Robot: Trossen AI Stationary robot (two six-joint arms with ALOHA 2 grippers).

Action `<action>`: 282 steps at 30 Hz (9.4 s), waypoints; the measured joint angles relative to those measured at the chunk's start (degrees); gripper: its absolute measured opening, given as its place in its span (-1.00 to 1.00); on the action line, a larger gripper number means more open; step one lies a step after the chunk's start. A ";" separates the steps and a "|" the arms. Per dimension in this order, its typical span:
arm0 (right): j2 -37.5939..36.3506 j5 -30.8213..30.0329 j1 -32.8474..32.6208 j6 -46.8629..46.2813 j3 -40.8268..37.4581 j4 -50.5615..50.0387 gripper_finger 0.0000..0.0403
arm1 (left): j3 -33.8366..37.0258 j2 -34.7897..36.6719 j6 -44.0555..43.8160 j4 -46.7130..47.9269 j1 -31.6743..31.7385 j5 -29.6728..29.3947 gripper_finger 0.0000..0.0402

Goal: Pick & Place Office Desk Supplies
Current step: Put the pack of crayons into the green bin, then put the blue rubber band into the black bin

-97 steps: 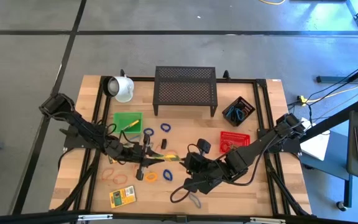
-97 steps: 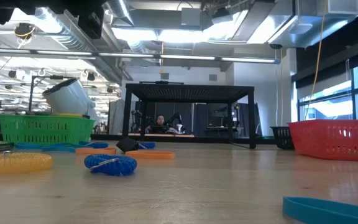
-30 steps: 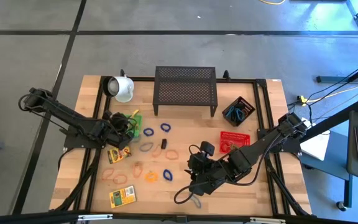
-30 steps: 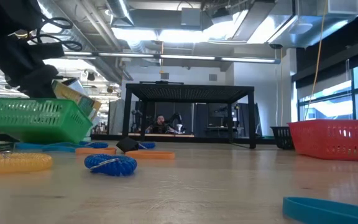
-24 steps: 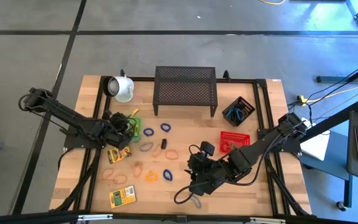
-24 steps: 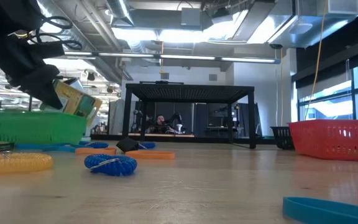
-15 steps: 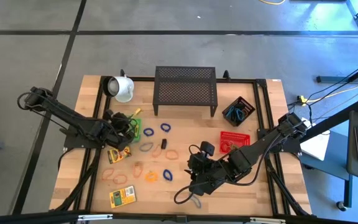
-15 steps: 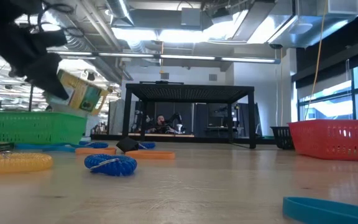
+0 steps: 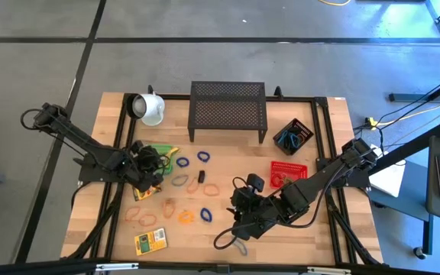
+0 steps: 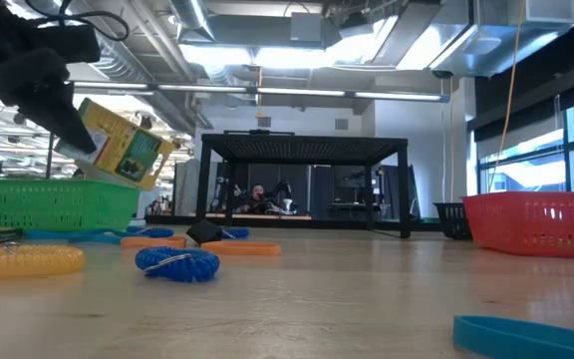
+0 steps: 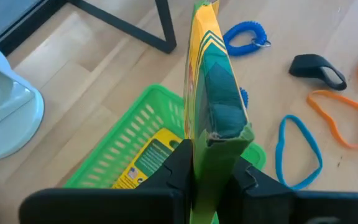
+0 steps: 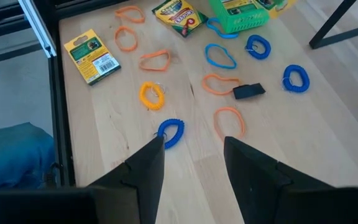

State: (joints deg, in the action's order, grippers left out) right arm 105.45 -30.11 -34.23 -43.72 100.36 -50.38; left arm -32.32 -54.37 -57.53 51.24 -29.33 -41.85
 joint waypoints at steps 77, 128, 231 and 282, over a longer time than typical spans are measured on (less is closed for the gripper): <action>0.04 -0.50 0.01 18.53 0.00 0.07 -0.17 | -8.28 -5.09 -13.70 14.79 -4.58 16.07 -0.37; 1.25 -32.02 2.75 12.89 0.07 3.01 -0.17 | -3.41 -8.94 -19.76 -3.08 -0.23 12.84 -0.37; 1.20 -31.84 5.74 12.71 0.00 2.77 -0.17 | -3.76 -41.27 -30.60 -2.47 -4.65 6.21 -0.37; 1.20 -30.33 5.86 12.72 -0.02 2.55 -0.17 | -9.03 -11.19 -6.99 -13.04 -6.82 -11.01 -0.99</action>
State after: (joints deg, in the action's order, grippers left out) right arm 106.65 -60.45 -28.37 -31.00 100.33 -47.83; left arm -41.34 -65.56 -64.51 38.20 -36.15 -52.86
